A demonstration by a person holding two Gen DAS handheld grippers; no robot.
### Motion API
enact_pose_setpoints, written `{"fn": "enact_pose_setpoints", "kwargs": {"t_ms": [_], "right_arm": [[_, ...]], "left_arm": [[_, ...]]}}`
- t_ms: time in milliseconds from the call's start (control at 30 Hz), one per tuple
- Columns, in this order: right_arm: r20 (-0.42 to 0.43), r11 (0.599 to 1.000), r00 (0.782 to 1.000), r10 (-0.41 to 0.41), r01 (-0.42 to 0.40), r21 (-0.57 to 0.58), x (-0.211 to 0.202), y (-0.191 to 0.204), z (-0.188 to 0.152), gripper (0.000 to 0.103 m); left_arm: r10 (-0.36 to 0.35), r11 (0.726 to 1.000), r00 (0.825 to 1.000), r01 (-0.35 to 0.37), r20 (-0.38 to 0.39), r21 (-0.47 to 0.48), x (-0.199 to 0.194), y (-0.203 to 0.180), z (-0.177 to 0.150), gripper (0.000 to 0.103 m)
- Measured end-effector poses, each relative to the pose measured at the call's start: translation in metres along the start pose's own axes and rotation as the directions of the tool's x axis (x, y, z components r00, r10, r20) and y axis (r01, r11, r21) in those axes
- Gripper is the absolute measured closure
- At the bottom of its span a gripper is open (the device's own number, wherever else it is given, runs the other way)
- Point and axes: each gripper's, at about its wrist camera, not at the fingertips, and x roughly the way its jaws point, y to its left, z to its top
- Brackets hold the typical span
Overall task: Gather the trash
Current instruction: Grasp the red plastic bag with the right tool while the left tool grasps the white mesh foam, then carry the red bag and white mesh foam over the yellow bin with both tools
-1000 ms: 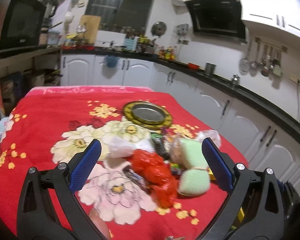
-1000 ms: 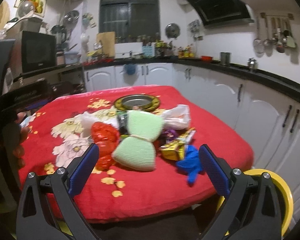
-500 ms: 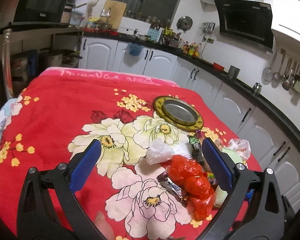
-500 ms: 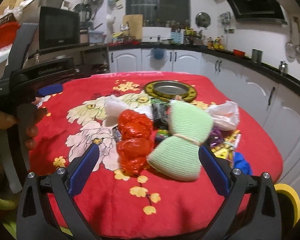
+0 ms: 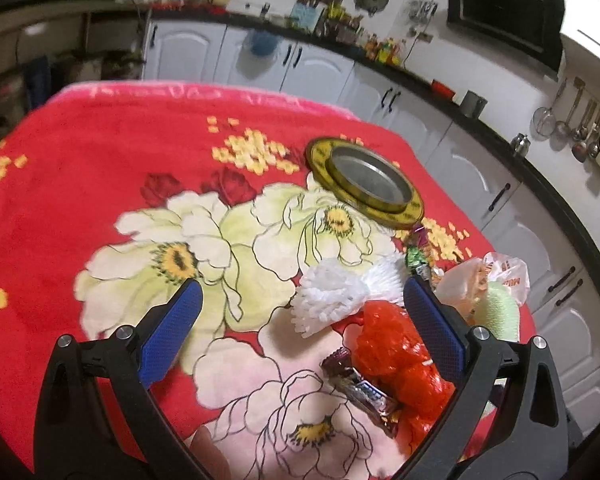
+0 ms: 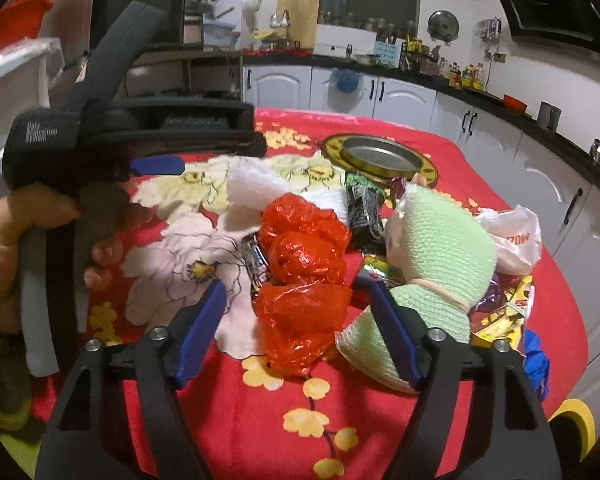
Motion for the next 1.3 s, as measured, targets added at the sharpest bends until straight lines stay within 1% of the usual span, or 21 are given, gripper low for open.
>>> {"fn": "enact_pose_setpoints", "kwargs": {"t_ms": [67, 100, 133, 167, 200, 267, 300, 333, 367, 400, 433, 467, 500, 533, 567, 633, 767, 833, 967, 1133, 1300], "right_arm": [[-0.038, 1.0, 0.999, -0.001, 0.001, 0.003, 0.011, -0.001, 0.0, 0.05], [-0.052, 1.0, 0.999, 0.01, -0.009, 0.013, 0.015, -0.001, 0.0, 0.054], [-0.059, 1.0, 0.998, 0.017, -0.016, 0.021, 0.019, -0.002, -0.001, 0.062], [-0.068, 0.999, 0.997, 0.025, -0.022, 0.032, 0.021, -0.003, -0.002, 0.073], [-0.068, 0.999, 0.997, 0.031, -0.028, 0.041, 0.022, -0.003, -0.004, 0.076], [-0.053, 0.998, 0.998, 0.031, -0.028, 0.053, 0.019, -0.005, -0.006, 0.081], [-0.043, 0.998, 0.998, 0.035, -0.033, 0.06, 0.017, -0.006, -0.007, 0.083], [-0.036, 0.997, 0.999, 0.04, -0.038, 0.067, 0.015, -0.006, -0.007, 0.086], [-0.027, 0.996, 0.999, 0.044, -0.042, 0.075, 0.013, -0.006, -0.008, 0.087], [-0.013, 0.995, 0.999, 0.049, -0.047, 0.086, 0.009, -0.007, -0.009, 0.088], [0.0, 0.994, 0.999, 0.053, -0.053, 0.093, 0.005, -0.008, -0.01, 0.089], [0.012, 0.993, 0.997, 0.07, -0.071, 0.099, 0.002, -0.009, -0.011, 0.091], [0.024, 0.992, 0.997, 0.077, -0.079, 0.102, -0.002, -0.01, -0.012, 0.091], [0.032, 0.992, 0.997, 0.077, -0.08, 0.099, -0.004, -0.01, -0.012, 0.092], [0.042, 0.992, 0.996, 0.076, -0.08, 0.096, -0.008, -0.01, -0.012, 0.093], [0.065, 0.992, 0.995, 0.079, -0.085, 0.098, -0.016, -0.012, -0.013, 0.093], [0.111, 0.991, 0.991, 0.08, -0.091, 0.1, -0.033, -0.016, -0.012, 0.094], [0.126, 0.99, 0.988, 0.086, -0.099, 0.101, -0.038, -0.018, -0.01, 0.094], [0.159, 0.988, 0.983, 0.096, -0.113, 0.102, -0.053, -0.021, -0.01, 0.094], [0.198, 0.988, 0.977, 0.084, -0.108, 0.113, -0.073, -0.028, -0.01, 0.095], [0.238, 0.986, 0.97, 0.052, -0.087, 0.139, -0.093, -0.04, -0.01, 0.095]], "left_arm": [[-0.022, 1.0, 1.0, 0.022, -0.022, -0.017, 0.009, 0.002, 0.001, 0.01], [-0.034, 0.999, 0.999, 0.033, -0.035, -0.021, 0.013, 0.002, 0.001, 0.01], [-0.039, 0.999, 0.998, 0.037, -0.046, -0.024, 0.016, 0.002, 0.001, 0.011], [-0.048, 0.998, 0.997, 0.047, -0.053, -0.029, 0.02, 0.003, 0.0, 0.011], [-0.061, 0.998, 0.996, 0.059, -0.059, -0.039, 0.022, 0.003, 0.0, 0.012], [-0.079, 0.995, 0.994, 0.075, -0.081, -0.06, 0.028, 0.005, -0.002, 0.022], [-0.088, 0.994, 0.992, 0.082, -0.092, -0.067, 0.031, 0.005, -0.002, 0.023], [-0.096, 0.993, 0.991, 0.09, -0.097, -0.072, 0.033, 0.006, -0.003, 0.029], [-0.104, 0.993, 0.989, 0.097, -0.101, -0.073, 0.034, 0.006, -0.003, 0.038], [-0.107, 0.992, 0.989, 0.1, -0.104, -0.071, 0.033, 0.006, -0.004, 0.041], [-0.112, 0.992, 0.988, 0.105, -0.107, -0.07, 0.033, 0.006, -0.004, 0.046], [-0.119, 0.991, 0.987, 0.112, -0.107, -0.07, 0.032, 0.005, -0.005, 0.055], [-0.123, 0.991, 0.987, 0.116, -0.107, -0.068, 0.032, 0.005, -0.005, 0.061], [-0.125, 0.991, 0.986, 0.119, -0.11, -0.064, 0.031, 0.004, -0.005, 0.072], [-0.122, 0.992, 0.986, 0.117, -0.11, -0.057, 0.031, 0.003, -0.005, 0.08], [-0.112, 0.993, 0.989, 0.11, -0.098, -0.031, 0.026, 0.0, -0.006, 0.085], [-0.104, 0.995, 0.993, 0.104, -0.052, -0.001, 0.01, -0.005, -0.002, 0.09], [-0.104, 0.994, 0.994, 0.104, -0.024, 0.014, -0.001, -0.007, 0.0, 0.091], [-0.074, 0.996, 0.996, 0.072, 0.046, 0.047, -0.03, -0.011, 0.005, 0.092], [-0.077, 0.996, 0.986, 0.068, 0.145, 0.066, -0.066, -0.019, 0.014, 0.092], [-0.102, 0.992, 0.974, 0.085, 0.202, 0.088, -0.09, -0.036, 0.019, 0.092]]}}
